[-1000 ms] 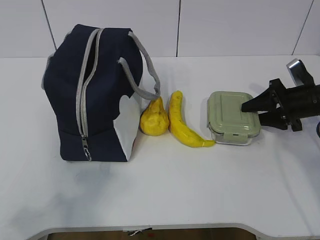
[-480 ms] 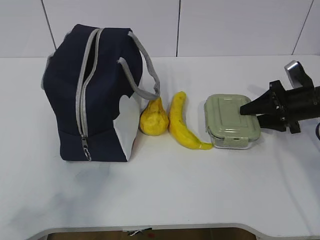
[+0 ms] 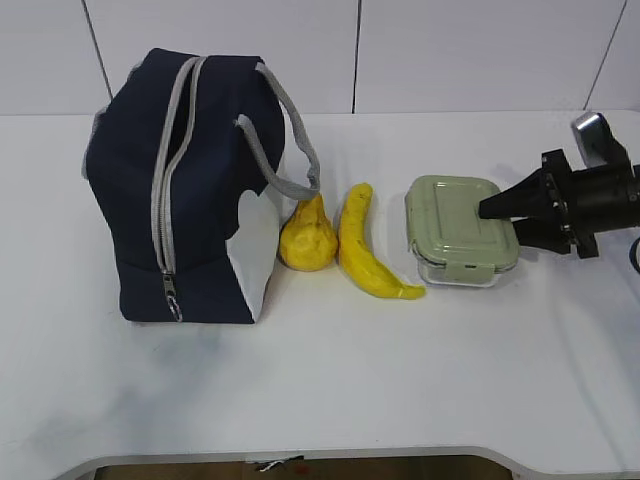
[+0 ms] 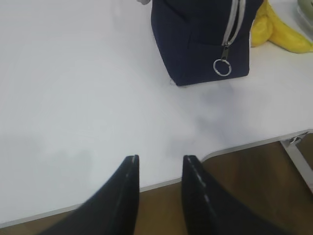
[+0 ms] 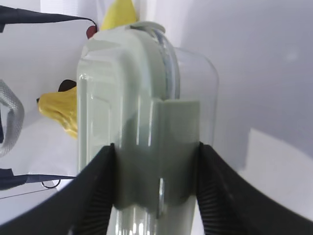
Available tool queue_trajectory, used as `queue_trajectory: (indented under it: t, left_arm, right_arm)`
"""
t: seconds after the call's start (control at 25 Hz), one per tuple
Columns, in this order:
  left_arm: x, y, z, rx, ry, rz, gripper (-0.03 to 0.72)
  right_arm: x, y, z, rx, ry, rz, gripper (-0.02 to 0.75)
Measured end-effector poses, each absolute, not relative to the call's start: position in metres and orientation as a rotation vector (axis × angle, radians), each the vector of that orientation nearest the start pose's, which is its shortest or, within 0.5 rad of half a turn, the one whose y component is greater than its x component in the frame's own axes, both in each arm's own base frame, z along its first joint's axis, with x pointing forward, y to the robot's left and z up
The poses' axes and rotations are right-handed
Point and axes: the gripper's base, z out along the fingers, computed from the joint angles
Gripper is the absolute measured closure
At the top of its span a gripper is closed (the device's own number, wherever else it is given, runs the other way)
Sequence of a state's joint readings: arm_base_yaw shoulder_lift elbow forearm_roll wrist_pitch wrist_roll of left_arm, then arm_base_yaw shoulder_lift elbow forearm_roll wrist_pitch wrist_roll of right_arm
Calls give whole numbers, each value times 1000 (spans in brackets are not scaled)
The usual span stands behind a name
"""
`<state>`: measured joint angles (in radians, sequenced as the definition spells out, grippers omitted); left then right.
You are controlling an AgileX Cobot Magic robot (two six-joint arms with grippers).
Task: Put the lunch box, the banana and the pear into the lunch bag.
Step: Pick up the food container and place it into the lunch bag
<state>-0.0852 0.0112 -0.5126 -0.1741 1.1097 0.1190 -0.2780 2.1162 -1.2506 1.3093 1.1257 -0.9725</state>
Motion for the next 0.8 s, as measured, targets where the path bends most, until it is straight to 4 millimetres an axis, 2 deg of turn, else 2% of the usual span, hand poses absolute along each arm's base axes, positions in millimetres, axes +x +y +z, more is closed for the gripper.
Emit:
queue_trajectory:
  t: [0.12,0.24,0.44,0.64,0.8]
  left_arm:
    - [-8,-16,279,226,2067,-232,461]
    - [-4,-18,284,219,2049,-264,461]
    - [21,-21,317,185,2009,-287,461]
    - [68,-27,349,160,2106,-346,455]
    - [115,-33,370,141,2181,-380,385]
  right_arm:
    - [391,-29,161,147,2387,1329,352]
    - [388,-28,192,115,2330,1305,352]
    - [379,-20,238,84,2235,1300,352]
    - [373,13,263,-2,2205,1347,353]
    - [370,48,274,-60,2153,1455,353]
